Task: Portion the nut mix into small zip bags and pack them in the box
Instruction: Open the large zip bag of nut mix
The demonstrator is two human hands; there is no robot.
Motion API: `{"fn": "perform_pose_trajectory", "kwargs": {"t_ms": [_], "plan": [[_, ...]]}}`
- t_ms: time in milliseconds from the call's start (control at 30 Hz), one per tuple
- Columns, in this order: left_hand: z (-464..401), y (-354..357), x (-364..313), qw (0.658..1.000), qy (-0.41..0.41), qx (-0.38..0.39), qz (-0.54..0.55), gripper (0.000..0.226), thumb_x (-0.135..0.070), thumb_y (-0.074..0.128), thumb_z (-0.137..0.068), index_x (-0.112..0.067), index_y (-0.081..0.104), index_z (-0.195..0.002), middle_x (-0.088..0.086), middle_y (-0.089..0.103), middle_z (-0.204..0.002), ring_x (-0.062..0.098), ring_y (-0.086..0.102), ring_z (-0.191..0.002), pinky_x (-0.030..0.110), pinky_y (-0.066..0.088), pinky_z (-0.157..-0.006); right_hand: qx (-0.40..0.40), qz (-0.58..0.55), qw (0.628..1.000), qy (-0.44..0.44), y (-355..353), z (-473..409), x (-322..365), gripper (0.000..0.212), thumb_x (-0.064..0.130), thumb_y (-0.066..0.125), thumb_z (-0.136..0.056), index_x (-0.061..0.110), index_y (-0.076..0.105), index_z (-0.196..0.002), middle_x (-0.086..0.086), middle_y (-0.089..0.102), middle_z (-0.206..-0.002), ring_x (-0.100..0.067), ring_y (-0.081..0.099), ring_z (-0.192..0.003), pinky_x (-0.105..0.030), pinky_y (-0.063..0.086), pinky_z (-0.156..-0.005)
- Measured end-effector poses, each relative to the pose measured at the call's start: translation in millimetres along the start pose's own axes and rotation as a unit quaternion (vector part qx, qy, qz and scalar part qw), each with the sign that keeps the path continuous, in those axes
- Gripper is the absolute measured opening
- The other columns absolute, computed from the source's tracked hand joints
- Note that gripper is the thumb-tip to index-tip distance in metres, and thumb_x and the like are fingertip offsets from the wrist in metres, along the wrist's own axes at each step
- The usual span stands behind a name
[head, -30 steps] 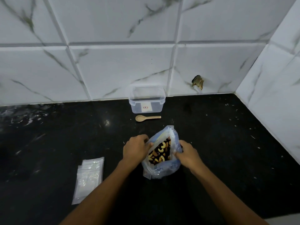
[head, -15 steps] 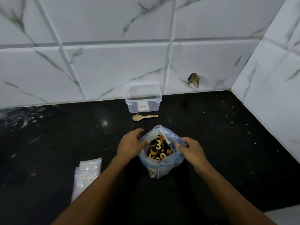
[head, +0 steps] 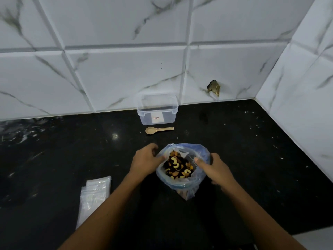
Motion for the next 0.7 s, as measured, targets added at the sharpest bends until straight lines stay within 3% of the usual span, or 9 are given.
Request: {"fn": "perform_pose_trajectory", "kwargs": {"t_ms": [100, 200, 267, 367, 467, 533, 633, 700], "plan": [[-7, -1, -15, 0.999, 0.036, -0.016, 0.007, 0.055, -0.035, 0.068, -0.09, -0.022, 0.049, -0.14, 0.002, 0.063, -0.123, 0.015, 0.06, -0.11, 0.03, 0.051, -0.087, 0.046, -0.016, 0.999, -0.004, 10, 11, -4, 0.071, 0.044, 0.065, -0.083, 0.031, 0.025, -0.139, -0.003, 0.051, -0.123, -0.02, 0.059, -0.099, -0.032, 0.053, -0.065], [-13, 4, -19, 1.0, 0.016, -0.001, -0.022, 0.029, -0.021, 0.064, -0.093, -0.022, 0.061, -0.121, 0.001, 0.066, -0.11, 0.007, 0.062, -0.089, 0.024, 0.052, -0.073, 0.046, -0.002, 0.998, -0.036, 6, 14, 0, 0.059, 0.022, 0.063, -0.087, 0.029, 0.03, -0.136, 0.002, 0.053, -0.112, -0.015, 0.061, -0.092, -0.03, 0.055, -0.067], [-11, 5, -11, 0.999, -0.03, 0.027, -0.019, 0.018, -0.016, 0.064, -0.091, -0.02, 0.06, -0.108, 0.0, 0.064, -0.099, 0.009, 0.064, -0.081, 0.022, 0.053, -0.063, -0.001, -0.009, 0.999, -0.053, -7, 10, 3, 0.063, 0.02, 0.063, -0.088, 0.026, 0.03, -0.142, -0.003, 0.056, -0.118, -0.015, 0.061, -0.096, -0.032, 0.054, -0.077], [0, 3, 3, 0.991, -0.098, 0.088, 0.017, 0.016, -0.021, 0.067, -0.09, -0.021, 0.053, -0.098, 0.003, 0.064, -0.099, 0.013, 0.068, -0.078, 0.02, 0.054, -0.055, -0.053, -0.019, 0.996, -0.065, -21, 6, 2, 0.06, 0.028, 0.062, -0.089, 0.023, 0.035, -0.142, -0.004, 0.058, -0.116, -0.014, 0.06, -0.095, -0.031, 0.051, -0.081], [4, -2, 3, 0.992, -0.085, 0.071, 0.058, 0.036, -0.034, 0.066, -0.091, -0.019, 0.052, -0.121, 0.006, 0.062, -0.114, 0.016, 0.068, -0.085, 0.022, 0.054, -0.055, -0.037, 0.006, 0.997, -0.067, -10, 5, 2, 0.05, 0.038, 0.061, -0.088, 0.026, 0.042, -0.133, -0.001, 0.059, -0.115, -0.012, 0.061, -0.094, -0.03, 0.052, -0.076], [4, -2, -2, 0.993, -0.064, 0.051, 0.084, 0.047, -0.035, 0.064, -0.093, -0.02, 0.048, -0.135, 0.006, 0.059, -0.123, 0.016, 0.067, -0.088, 0.025, 0.056, -0.059, -0.036, 0.018, 0.996, -0.079, -1, 6, 5, 0.032, 0.033, 0.061, -0.089, 0.028, 0.049, -0.119, 0.004, 0.06, -0.104, -0.009, 0.062, -0.086, -0.029, 0.054, -0.072], [6, 0, -5, 0.994, -0.06, 0.043, 0.082, 0.02, -0.023, 0.059, -0.096, -0.019, 0.06, -0.116, 0.005, 0.064, -0.113, 0.013, 0.069, -0.083, 0.03, 0.062, -0.071, -0.065, 0.031, 0.994, -0.088, -4, 4, 6, 0.012, 0.022, 0.057, -0.092, 0.027, 0.057, -0.102, 0.004, 0.061, -0.095, -0.009, 0.063, -0.08, -0.032, 0.057, -0.075], [8, -3, -2, 0.991, -0.079, 0.035, 0.098, 0.008, -0.016, 0.059, -0.096, -0.017, 0.062, -0.103, 0.007, 0.066, -0.107, 0.013, 0.071, -0.079, 0.026, 0.061, -0.066, -0.081, 0.046, 0.992, -0.089, -18, 3, 5, 0.015, 0.015, 0.052, -0.094, 0.027, 0.059, -0.101, 0.004, 0.061, -0.095, -0.009, 0.063, -0.08, -0.031, 0.056, -0.075]]}}
Point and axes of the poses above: each hand's wrist, its own z-axis away from the middle knuckle, its own y-axis out of the palm, x = y × z, the point moved 3 cm from there along -z, towards the middle knuckle
